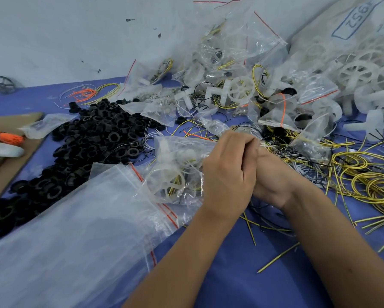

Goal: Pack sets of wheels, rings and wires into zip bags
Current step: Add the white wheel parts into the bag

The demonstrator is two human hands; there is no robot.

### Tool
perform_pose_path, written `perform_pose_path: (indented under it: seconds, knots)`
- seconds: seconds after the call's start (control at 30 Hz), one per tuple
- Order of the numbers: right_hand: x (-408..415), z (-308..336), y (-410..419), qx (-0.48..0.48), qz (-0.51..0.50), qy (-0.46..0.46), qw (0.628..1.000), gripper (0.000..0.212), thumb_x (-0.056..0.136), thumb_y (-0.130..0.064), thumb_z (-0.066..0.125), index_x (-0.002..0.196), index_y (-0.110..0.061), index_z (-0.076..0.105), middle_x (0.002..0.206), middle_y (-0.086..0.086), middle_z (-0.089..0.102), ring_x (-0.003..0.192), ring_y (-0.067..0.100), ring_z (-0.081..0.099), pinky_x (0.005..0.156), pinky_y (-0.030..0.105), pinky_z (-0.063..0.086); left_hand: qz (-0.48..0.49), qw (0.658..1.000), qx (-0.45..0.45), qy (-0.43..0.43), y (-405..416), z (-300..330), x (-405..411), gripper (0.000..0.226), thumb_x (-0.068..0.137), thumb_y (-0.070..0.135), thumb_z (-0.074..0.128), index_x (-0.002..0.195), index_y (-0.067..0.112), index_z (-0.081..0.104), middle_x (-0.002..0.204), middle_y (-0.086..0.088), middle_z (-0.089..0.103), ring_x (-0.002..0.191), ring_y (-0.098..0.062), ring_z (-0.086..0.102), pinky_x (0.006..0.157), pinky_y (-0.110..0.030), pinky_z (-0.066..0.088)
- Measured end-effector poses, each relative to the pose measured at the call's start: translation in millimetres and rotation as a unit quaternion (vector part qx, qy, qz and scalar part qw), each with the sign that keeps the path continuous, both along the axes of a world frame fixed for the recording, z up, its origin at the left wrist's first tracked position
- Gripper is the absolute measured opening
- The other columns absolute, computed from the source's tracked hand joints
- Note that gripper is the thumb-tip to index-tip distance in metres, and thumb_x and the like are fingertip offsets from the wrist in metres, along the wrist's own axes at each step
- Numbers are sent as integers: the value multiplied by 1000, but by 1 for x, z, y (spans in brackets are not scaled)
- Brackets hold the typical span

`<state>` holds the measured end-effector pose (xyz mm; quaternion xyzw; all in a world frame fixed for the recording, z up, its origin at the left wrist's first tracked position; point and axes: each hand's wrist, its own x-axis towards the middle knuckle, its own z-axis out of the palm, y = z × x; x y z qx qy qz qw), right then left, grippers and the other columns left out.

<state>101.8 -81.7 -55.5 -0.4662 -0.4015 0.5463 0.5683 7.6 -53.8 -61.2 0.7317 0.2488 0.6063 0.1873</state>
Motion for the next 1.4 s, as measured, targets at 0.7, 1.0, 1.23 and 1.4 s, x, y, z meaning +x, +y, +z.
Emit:
perform_pose_path:
  seconds: [0.7, 1.0, 1.23, 1.4]
  knots:
    - [7, 2, 8, -58, -118, -24, 991, 52, 109, -39, 35, 114, -5, 74, 110, 20, 75, 97, 37, 74, 77, 48, 62, 55, 983, -177, 17, 28, -9, -8, 20, 103, 24, 52, 106, 8, 62, 111, -4, 58, 103, -18, 56, 93, -37, 48]
    - [12, -2, -1, -8, -109, -186, 977, 21, 97, -10, 66, 87, 8, 69, 70, 20, 72, 50, 25, 65, 44, 27, 48, 125, 963, -237, 43, 37, -16, -9, 15, 99, 17, 61, 108, 5, 61, 120, -9, 50, 104, -4, 37, 93, -2, 21]
    - [14, -6, 4, -33, -275, -404, 872, 17, 89, -32, 76, 77, -21, 71, 56, 2, 66, 46, 7, 54, 50, 20, 43, 138, 957, -256, 8, 38, -14, -11, 15, 99, 20, 60, 108, 7, 58, 123, -4, 40, 109, -8, 39, 93, -1, 20]
    - [28, -5, 2, 4, -387, -454, 802, 19, 92, -35, 70, 78, -23, 69, 56, -7, 58, 51, 5, 53, 51, 17, 34, 86, 978, -143, 126, 30, -18, -7, 25, 96, 31, 60, 109, 11, 60, 122, -7, 48, 116, -22, 48, 103, -31, 38]
